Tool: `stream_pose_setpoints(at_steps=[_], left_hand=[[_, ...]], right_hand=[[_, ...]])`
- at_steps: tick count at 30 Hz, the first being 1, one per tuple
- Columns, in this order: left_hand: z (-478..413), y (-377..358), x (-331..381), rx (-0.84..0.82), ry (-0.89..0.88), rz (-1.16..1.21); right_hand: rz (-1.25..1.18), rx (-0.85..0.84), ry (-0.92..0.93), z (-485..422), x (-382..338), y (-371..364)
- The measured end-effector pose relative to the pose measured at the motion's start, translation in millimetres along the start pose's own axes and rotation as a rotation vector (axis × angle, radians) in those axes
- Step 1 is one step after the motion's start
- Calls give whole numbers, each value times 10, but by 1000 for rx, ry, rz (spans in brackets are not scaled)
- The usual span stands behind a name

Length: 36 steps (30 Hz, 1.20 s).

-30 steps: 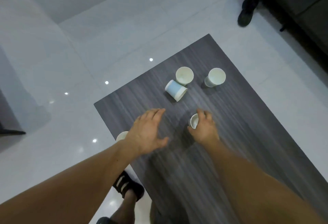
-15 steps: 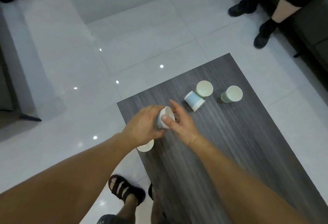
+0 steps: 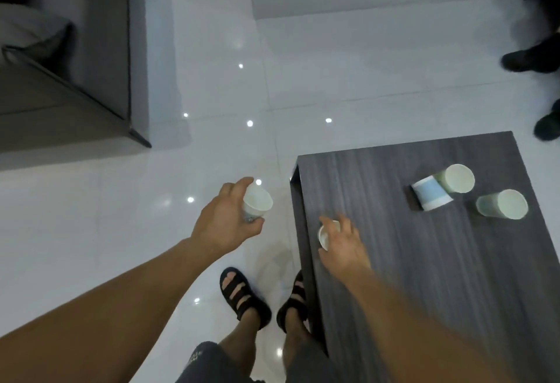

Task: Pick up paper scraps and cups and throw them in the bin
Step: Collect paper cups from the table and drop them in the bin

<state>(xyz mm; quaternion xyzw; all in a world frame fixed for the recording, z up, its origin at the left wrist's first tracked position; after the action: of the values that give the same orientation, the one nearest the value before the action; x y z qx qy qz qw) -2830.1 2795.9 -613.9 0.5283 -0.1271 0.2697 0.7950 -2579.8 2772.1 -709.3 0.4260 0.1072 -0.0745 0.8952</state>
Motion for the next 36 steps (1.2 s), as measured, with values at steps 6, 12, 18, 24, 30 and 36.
stream_pose_setpoints(at_steps=[6,12,18,24,30,36], left_hand=[[370,597,-358,120,70,78],[1162,1494,-763,290,216,109],[2447,2010,-1123,518,423,198],[4175,1843,-1477,747,732,296],[5985,1466,-1631,977,1005,372],[7600,814,-1695,1178,1201,467]], right_hand=[[-18,119,110,53,-778,533],[26,101,441,547,-2190,1038],[151,44,783,1457,-3312,1064],[268,-78,1064,2518,-4071,552],[441,-193,1327,3819,-4522,-225],[559,-254,1572,5278,-4774,-1100]])
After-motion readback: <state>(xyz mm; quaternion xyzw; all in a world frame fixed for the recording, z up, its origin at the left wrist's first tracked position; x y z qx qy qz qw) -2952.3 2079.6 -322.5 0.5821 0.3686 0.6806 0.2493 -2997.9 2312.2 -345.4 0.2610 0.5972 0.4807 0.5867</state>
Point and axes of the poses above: each hand's wrist, its own z-axis away from the middle knuckle, its own y-axis out of the back of the hand, x = y × z, the point moved 10 cm from there along -z, towards the middle knuckle, and after that the axes turned 3 degrees about -z, right-handed, at the moved point
